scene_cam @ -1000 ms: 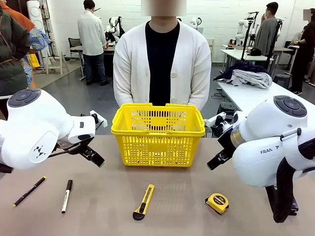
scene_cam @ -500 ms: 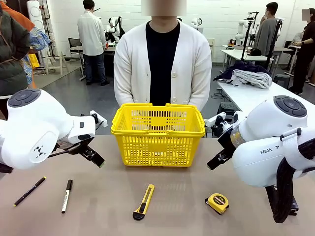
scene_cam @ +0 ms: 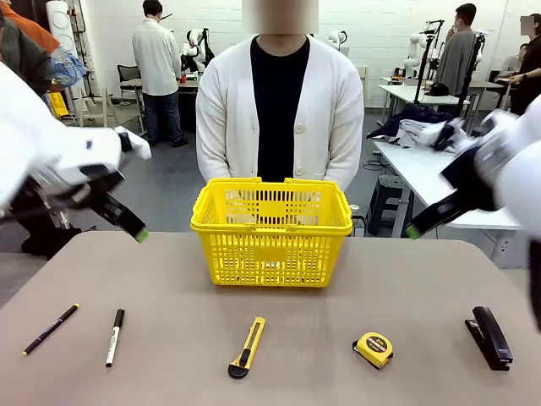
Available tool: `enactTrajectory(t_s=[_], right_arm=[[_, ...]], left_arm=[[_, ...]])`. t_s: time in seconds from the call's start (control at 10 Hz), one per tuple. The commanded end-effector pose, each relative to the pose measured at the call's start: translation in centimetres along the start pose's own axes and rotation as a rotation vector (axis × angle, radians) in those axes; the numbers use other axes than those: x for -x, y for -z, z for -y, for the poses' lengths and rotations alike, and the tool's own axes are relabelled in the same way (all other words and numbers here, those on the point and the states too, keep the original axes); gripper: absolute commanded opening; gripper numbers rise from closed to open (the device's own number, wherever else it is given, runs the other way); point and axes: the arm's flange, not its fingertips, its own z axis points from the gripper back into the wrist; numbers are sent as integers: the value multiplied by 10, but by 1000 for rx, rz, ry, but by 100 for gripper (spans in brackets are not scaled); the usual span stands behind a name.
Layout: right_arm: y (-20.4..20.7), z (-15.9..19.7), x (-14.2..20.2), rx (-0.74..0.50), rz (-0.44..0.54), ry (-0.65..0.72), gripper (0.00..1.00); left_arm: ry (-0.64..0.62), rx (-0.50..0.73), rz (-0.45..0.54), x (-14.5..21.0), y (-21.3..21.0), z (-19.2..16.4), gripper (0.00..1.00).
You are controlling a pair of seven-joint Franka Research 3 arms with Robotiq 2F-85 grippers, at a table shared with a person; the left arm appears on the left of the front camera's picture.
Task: Place the items the person wants into the basket.
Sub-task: Pick up the item the person points to and place it in the Market Basket.
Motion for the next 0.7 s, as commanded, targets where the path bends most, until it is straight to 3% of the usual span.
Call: enactTrajectory(t_s=[0.0, 0.2, 0.3, 0.4, 0.6], right_arm=[[-67, -9, -17, 22, -37, -1, 100], [-101, -15, -20, 51, -28, -19, 100], [-95, -12, -17, 84, -41, -5, 100], [-110, -14, -14, 24, -1, -27, 100], [-110, -14, -14, 24, -1, -27, 100]], left_arm=[[44, 3, -1, -19, -49, -5, 100], [44, -70, 25, -29, -77, -14, 100], [44, -116, 21, -28, -76, -20, 100], [32, -26, 34, -26, -84, -7, 100], [32, -26, 34, -26, -84, -7, 100]])
